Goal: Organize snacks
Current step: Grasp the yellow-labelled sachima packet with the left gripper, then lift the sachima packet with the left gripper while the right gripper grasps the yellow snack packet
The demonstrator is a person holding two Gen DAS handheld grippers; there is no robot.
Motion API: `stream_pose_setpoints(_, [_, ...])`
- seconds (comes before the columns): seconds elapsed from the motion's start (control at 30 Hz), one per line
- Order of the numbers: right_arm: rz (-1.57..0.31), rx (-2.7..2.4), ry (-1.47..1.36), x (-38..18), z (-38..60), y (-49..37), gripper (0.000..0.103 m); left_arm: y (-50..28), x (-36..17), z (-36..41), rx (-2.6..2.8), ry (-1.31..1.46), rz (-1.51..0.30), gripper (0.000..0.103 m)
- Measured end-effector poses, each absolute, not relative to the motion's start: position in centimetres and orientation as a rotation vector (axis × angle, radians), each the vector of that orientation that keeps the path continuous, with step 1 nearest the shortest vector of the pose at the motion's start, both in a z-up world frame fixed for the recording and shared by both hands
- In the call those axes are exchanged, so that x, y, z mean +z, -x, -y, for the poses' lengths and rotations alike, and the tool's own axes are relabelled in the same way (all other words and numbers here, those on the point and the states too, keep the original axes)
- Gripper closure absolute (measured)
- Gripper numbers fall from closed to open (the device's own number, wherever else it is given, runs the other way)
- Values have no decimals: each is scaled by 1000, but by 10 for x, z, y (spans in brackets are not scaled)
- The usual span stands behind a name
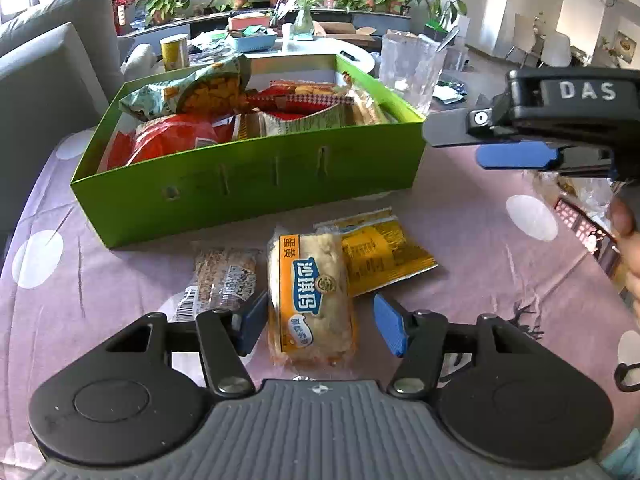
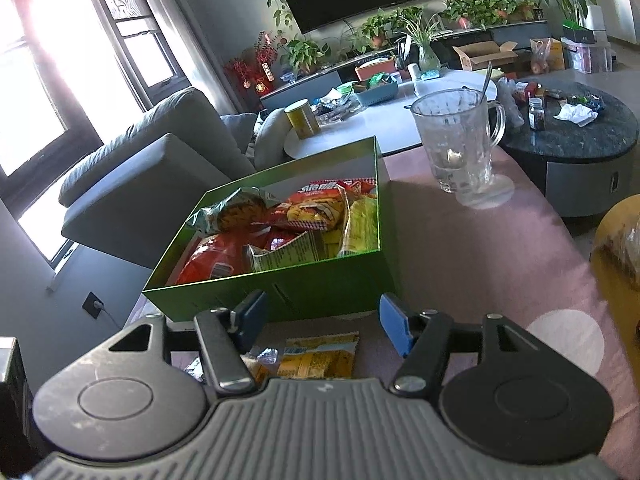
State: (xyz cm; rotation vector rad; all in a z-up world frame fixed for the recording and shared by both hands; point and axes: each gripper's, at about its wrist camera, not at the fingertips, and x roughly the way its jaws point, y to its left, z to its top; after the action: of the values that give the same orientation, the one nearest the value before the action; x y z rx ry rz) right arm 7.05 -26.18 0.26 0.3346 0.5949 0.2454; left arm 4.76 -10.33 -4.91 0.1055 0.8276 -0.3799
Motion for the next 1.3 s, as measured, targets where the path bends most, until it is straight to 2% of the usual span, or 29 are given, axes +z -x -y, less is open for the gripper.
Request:
stream_pose_setpoints(0.07, [-597, 244, -338, 2, 263, -70, 43, -50, -52, 103, -369, -94, -840, 43])
stream_pose_setpoints(0.3, [-614, 239, -338, -3, 263, -69, 43, -56, -58, 104, -351, -86, -842, 44])
stream_pose_setpoints(0.37, [-623, 239, -335, -4, 262, -68, 43, -58, -60, 103, -344, -78, -844, 57])
stream_pose_setpoints(0.43, [-631, 242, -331, -6, 260, -68, 42, -57, -60, 100, -352, -64, -843, 63])
stream_pose_setpoints(0.57, [-666, 243, -306, -11, 254, -68, 38, -49, -51, 92, -357, -41, -824, 63])
stream_pose_setpoints(0.93, [-760, 222, -215, -27, 224, -74, 38, -26, -21, 61, -332, -12, -723, 63])
stream_pose_setpoints(1.3, [-824, 185, -177, -36, 202, -88, 38, -28, -22, 47, -300, 5, -720, 62])
